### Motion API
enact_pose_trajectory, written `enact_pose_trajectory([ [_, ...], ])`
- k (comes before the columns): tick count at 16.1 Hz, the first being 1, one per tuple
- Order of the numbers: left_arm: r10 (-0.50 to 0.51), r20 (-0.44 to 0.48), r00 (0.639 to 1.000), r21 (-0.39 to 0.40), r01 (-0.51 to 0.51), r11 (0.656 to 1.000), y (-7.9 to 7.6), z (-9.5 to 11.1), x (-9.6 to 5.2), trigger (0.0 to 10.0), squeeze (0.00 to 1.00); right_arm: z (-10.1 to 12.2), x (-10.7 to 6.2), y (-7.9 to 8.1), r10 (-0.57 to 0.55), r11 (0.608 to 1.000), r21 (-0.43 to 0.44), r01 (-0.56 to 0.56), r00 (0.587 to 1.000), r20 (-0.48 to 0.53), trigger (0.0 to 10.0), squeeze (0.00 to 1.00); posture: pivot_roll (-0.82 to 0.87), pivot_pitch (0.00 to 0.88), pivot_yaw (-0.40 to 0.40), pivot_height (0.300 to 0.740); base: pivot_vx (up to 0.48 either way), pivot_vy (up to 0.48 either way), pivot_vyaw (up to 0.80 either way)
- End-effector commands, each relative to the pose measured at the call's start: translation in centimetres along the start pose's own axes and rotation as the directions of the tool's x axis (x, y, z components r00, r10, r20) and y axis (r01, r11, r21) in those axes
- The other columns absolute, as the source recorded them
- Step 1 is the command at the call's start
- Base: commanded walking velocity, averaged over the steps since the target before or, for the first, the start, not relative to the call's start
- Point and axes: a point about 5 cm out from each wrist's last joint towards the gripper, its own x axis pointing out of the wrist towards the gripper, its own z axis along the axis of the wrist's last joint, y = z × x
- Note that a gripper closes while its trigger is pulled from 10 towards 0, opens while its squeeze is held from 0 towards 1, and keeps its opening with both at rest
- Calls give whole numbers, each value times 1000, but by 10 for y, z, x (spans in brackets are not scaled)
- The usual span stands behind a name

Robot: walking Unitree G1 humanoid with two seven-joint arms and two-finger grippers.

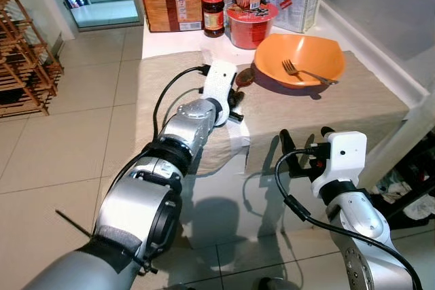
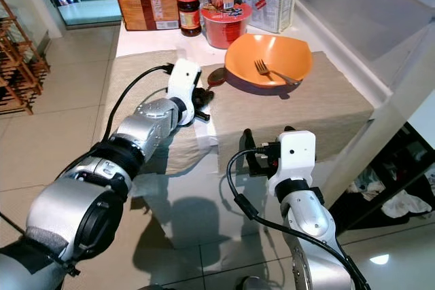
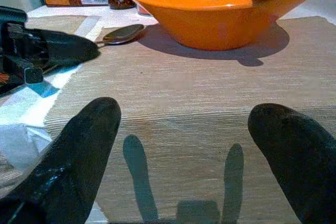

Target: Setting the table

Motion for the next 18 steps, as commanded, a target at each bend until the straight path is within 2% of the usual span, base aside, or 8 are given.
enact_pose_trajectory([
  [1, 47, -54, 997, -34, -49, 998, 9, -25, -5, 0, 0, -2, -1, 0, 2, 1000, 13, -1, 1000, -3, 10000, 0, -136, 45, 70, 740, 0, 0, 0],
  [4, 74, 44, 996, -55, -71, 996, 16, -21, -13, 0, 0, -5, -2, 0, 4, 1000, 9, -4, 1000, -11, 10000, 0, -128, 33, 68, 740, 0, 0, 0],
  [7, 68, 67, 995, -63, -64, 996, 18, -22, -16, 0, 0, -7, 1, 1, 15, 1000, 6, -15, 1000, -15, 10000, 0, -116, 26, 60, 740, 0, 0, 0],
  [11, 59, 127, 990, -56, -52, 997, 16, -11, -21, 0, 0, -8, 3, 2, 20, 1000, 5, -20, 1000, -14, 10000, 0, -113, 22, 60, 740, 0, 0, 0],
  [13, 67, 136, 989, 5, -68, 998, 14, -9, -22, 0, 0, -10, 3, 2, 21, 1000, 3, -21, 1000, -15, 10000, 0, -110, 22, 59, 740, 0, 0, 0],
  [14, 64, 138, 988, 25, -68, 997, 12, -8, -22, 10000, 0, -10, 3, 2, 21, 1000, 1, -21, 1000, -16, 10000, 0, -109, 22, 56, 740, 0, 0, 0],
  [15, 66, 164, 984, 36, -73, 997, 9, -5, -24, 10000, 1000, -10, 3, 1, 20, 1000, -2, -20, 1000, -16, 10000, 0, -108, 22, 55, 740, 0, 0, 0],
  [18, 44, 180, 983, 70, -57, 996, 3, 4, -28, 10000, 1000, -7, 1, 1, 20, 1000, -6, -20, 1000, -7, 10000, 0, -110, 24, 59, 740, 0, 0, 0],
])
